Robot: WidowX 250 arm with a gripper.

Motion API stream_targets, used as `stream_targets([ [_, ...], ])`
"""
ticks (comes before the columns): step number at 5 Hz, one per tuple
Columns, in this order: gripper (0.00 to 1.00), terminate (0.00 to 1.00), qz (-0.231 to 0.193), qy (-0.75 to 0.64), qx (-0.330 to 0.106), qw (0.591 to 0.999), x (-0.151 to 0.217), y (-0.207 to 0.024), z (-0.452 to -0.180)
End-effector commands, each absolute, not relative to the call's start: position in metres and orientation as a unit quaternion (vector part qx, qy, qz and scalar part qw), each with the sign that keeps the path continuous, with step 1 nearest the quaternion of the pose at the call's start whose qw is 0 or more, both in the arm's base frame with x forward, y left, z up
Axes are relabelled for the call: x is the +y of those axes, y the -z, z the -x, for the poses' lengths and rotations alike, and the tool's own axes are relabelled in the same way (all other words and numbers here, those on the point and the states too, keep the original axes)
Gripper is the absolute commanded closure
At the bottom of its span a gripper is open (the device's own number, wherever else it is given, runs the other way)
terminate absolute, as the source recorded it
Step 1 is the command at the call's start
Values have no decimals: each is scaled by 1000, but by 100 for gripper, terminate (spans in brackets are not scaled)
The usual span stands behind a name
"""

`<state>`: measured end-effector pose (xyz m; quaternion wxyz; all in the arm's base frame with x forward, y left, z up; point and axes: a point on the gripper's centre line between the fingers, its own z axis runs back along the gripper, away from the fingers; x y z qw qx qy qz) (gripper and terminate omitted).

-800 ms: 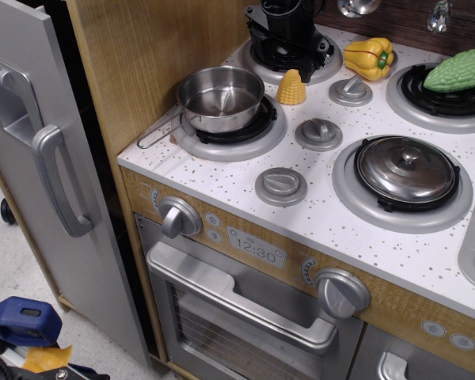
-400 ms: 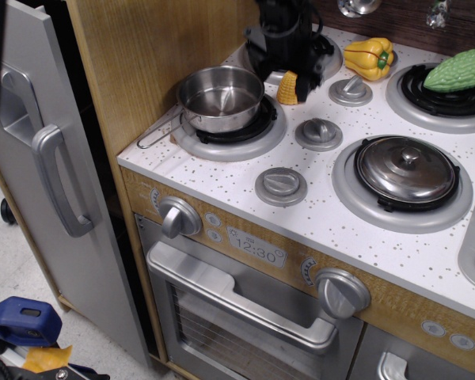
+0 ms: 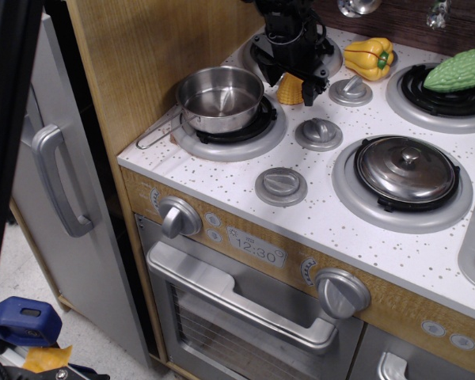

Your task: Put corn in pan which is on stove

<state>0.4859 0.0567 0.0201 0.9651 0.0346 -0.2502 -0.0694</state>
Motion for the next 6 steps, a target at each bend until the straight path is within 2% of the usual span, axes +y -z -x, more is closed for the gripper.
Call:
stream_targets([
  [1, 100, 0, -34, 60, -287, 956, 61, -38, -495],
  [3, 100, 0, -33, 65, -285, 956, 64, -52, -509],
  [4, 100, 0, -87, 77, -294, 949, 64, -79, -512],
  [5, 100, 0, -108, 75, -281, 951, 67, -102, -510],
  [6, 100, 0, -148, 78, -285, 944, 79, -120, -491],
])
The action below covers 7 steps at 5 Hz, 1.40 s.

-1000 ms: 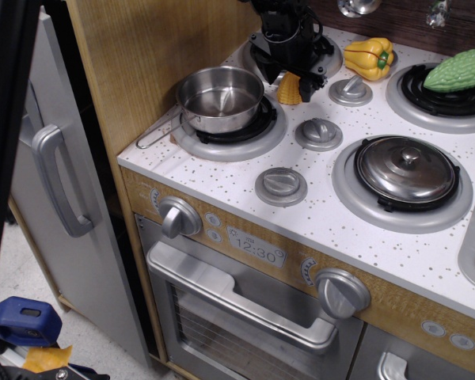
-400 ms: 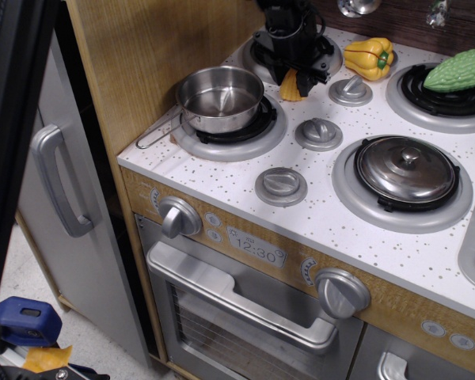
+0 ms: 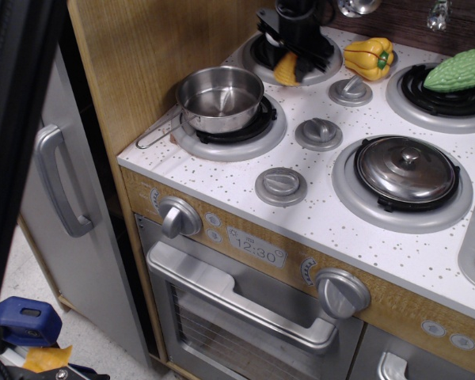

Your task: Put corn in pan which is on stove

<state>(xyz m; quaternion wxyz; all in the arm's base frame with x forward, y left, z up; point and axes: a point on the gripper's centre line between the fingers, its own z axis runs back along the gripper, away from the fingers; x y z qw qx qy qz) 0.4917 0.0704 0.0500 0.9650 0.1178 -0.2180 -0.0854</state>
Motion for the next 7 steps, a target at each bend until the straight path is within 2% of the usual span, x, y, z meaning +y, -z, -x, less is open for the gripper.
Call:
stream_targets([
  [1, 100, 0, -169, 65, -275, 944, 89, -139, -481],
  [2, 100, 0, -169, 33, -272, 947, 102, -150, -468],
  [3, 100, 0, -152, -16, -266, 952, 109, -147, -454],
  [4, 0, 0, -136, -32, -282, 949, 119, -133, -436],
  [5, 0, 0, -130, -24, -294, 947, 129, -114, -418],
  [6, 0, 0, -120, -19, -293, 948, 136, -101, -416],
  [7, 0, 0, -109, -9, -296, 949, 136, -98, -416],
])
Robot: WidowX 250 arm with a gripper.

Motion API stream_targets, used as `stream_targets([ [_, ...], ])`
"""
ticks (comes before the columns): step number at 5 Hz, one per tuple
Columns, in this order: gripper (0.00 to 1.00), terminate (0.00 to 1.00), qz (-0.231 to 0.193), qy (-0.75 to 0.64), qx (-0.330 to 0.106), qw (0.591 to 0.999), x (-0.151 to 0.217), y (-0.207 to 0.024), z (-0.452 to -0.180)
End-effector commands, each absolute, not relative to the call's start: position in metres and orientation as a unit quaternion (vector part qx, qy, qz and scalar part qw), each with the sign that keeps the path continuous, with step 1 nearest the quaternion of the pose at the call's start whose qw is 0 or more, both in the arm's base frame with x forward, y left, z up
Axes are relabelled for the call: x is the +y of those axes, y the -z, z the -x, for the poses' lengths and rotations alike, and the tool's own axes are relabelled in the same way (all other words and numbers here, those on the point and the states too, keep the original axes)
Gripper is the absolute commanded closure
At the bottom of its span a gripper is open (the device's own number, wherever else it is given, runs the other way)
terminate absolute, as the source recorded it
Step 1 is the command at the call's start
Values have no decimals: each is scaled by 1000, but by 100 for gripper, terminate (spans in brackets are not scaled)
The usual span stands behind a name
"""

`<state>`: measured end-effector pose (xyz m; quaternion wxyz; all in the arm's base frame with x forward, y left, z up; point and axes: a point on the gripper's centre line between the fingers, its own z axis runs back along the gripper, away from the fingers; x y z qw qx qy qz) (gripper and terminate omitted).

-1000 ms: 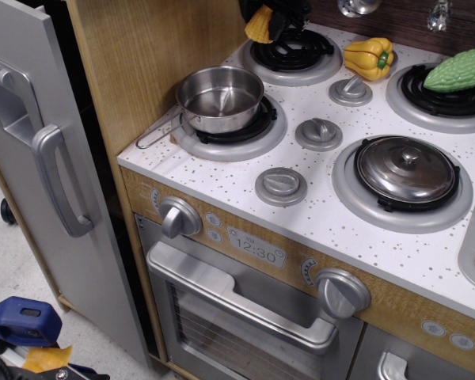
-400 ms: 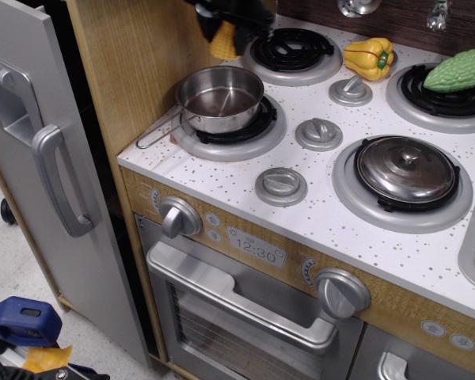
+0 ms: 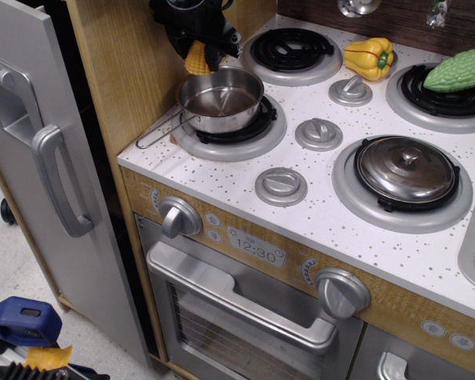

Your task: Put corn in pan which is on stove

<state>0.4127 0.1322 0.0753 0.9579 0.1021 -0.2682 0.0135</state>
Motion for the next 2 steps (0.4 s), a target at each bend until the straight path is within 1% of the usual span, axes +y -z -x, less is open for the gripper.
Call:
stream_targets([
  [1, 0, 0, -109, -9, -296, 949, 136, -98, -416],
  [2, 0, 100, -109, -9, -296, 949, 136, -98, -416],
])
